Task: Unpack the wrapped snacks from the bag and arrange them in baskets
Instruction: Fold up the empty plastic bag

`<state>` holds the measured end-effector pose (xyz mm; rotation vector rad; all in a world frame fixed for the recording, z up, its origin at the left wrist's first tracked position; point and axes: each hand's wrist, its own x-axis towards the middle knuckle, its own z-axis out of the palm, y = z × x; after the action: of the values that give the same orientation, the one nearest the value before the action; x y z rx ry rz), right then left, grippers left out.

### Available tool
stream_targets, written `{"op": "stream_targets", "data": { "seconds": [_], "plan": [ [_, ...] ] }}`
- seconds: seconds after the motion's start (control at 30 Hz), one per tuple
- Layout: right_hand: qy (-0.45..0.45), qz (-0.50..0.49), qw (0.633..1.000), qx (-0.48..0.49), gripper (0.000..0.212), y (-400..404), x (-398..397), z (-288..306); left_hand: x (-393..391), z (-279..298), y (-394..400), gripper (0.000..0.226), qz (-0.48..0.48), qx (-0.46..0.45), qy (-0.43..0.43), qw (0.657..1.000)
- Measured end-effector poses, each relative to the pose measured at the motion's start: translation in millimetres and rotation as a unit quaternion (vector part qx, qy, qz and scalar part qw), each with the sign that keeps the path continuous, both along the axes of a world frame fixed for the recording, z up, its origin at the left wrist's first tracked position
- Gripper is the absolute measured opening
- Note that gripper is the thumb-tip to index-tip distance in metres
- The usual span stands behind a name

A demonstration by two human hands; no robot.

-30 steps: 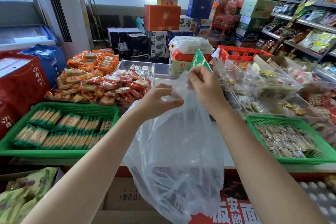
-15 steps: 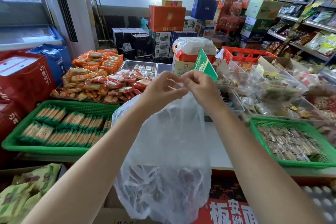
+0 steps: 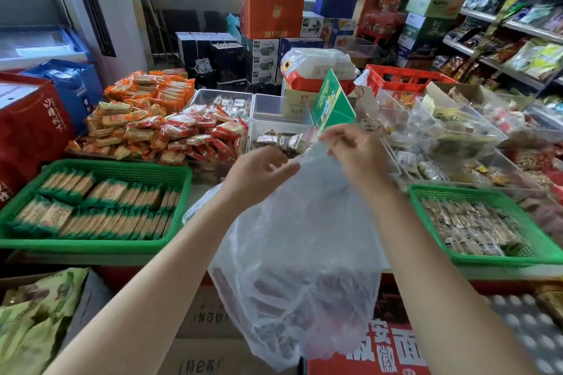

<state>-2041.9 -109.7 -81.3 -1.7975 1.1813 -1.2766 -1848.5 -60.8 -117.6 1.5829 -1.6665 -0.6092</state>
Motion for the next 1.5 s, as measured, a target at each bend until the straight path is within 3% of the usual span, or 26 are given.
{"op": "stream_targets", "data": {
  "seconds": [0.07,0.17,0.3,0.43,0.53,0.67,0.83,0.93,1.07,1.13,1.17,1.23,1.3,1.4,1.5],
  "plan": [
    [0.016,0.037,0.999,0.018,0.016,9,1,-7,-19,5,-7,0.033,-0.056,-0.069,0.107,0.990],
    [-0.029,0.042,0.998,0.037,0.011,18,-13,-13,-49,6,-15,0.031,-0.126,-0.081,0.133,0.980],
    [-0.074,0.000,0.997,0.037,0.012,16,-55,-19,-82,0,-27,0.008,-0.083,-0.054,0.144,0.985],
    [-0.085,0.025,0.989,0.114,0.006,10,-105,-35,-125,-5,-34,0.013,-0.046,-0.065,0.217,0.973],
    [-0.055,0.024,0.991,0.120,0.007,3,-138,-45,-144,-7,-38,0.013,-0.032,-0.042,0.277,0.959],
    [0.001,0.041,0.996,0.077,0.006,-1,-158,-38,-165,-6,-39,0.014,-0.083,0.027,0.236,0.968],
    [0.042,0.069,0.991,0.107,0.010,-8,-166,-35,-178,-4,-42,0.008,0.039,-0.037,0.337,0.940],
    [0.119,0.076,0.978,0.151,0.010,-21,-187,-51,-161,-15,-38,0.008,0.122,-0.050,0.371,0.919],
    [0.126,0.012,0.983,0.132,0.009,-38,-207,-57,-135,-41,-33,0.012,0.202,-0.038,0.313,0.927],
    [0.152,0.028,0.982,0.111,0.011,-42,-199,-54,-126,-47,-31,0.016,0.211,-0.040,0.154,0.964],
    [0.169,0.048,0.979,0.100,0.013,-43,-191,-52,-123,-46,-31,0.029,0.198,-0.057,0.049,0.977],
    [0.202,0.088,0.972,0.082,0.015,-40,-171,-51,-128,-37,-34,0.045,0.115,-0.116,-0.094,0.982],
    [0.214,0.124,0.966,0.071,0.012,-36,-150,-51,-142,-28,-38,0.038,0.018,-0.138,-0.174,0.975],
    [0.195,0.149,0.967,0.065,0.013,-33,-134,-57,-154,-24,-41,0.019,-0.049,-0.106,-0.144,0.983],
    [0.218,0.125,0.965,0.073,0.011,-36,-143,-63,-143,-27,-42,0.008,-0.028,-0.058,-0.114,0.991]
  ]
}}
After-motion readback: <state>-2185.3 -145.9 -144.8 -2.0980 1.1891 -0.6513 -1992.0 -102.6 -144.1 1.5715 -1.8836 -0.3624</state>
